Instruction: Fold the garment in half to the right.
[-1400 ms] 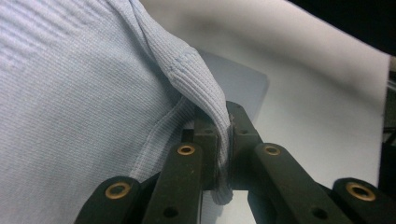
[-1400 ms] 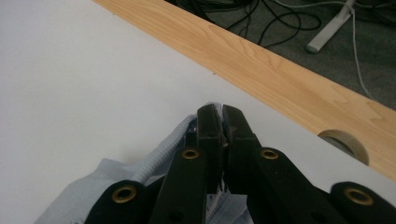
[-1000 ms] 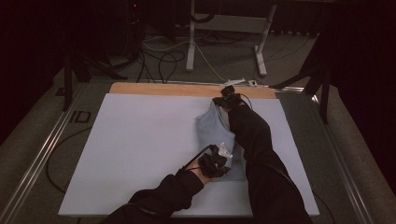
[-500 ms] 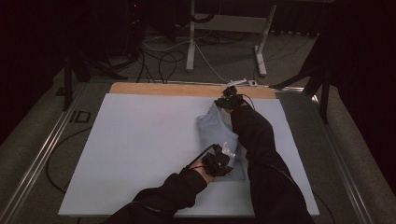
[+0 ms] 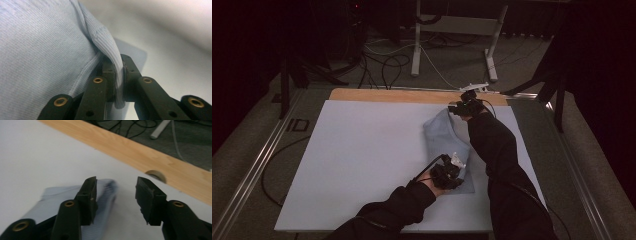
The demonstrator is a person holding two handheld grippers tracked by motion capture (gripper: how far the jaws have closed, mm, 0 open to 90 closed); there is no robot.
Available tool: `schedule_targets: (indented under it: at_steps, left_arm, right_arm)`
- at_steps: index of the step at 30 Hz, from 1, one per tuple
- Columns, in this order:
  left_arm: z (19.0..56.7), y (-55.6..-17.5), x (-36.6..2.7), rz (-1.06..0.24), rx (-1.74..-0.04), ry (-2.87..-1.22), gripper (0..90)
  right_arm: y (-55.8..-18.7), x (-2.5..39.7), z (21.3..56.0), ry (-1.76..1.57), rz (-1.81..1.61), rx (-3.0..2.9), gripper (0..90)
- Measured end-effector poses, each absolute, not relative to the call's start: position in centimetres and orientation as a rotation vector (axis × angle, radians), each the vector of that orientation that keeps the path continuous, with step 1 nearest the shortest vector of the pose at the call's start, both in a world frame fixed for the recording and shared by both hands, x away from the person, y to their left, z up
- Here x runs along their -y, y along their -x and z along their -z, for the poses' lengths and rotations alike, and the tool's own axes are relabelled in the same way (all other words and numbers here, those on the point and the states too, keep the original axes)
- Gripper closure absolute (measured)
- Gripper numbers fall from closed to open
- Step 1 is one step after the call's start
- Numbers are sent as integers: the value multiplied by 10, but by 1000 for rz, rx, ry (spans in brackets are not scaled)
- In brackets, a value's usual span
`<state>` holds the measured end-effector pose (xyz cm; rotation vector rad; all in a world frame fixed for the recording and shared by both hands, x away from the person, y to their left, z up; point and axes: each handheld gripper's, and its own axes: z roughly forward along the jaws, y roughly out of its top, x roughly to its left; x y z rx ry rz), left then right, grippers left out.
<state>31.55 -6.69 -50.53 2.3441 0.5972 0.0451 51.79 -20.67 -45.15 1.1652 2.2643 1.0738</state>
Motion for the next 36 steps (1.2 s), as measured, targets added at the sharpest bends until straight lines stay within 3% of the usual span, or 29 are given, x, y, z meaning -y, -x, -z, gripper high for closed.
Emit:
schedule_targets:
  at_steps: [10,13,16,23,36]
  left_arm:
    - [505,-313,78,-3,-588,-2327,755]
    - [506,-312,82,-16,-589,-2343,836]
    - [505,-312,85,-20,-593,-2347,846]
    - [502,-310,93,-26,-583,-2344,838]
    - [514,-300,102,51,-499,-2387,646]
  right_arm:
    - [-501,195,448,-1124,-1128,-2290,301]
    - [-499,195,450,-1138,-1171,-2293,231]
    - [-498,195,451,-1124,-1173,-2314,163]
    - [-497,194,451,-1112,-1185,-2328,134]
    - [-496,191,454,-1107,-1199,-2340,117]
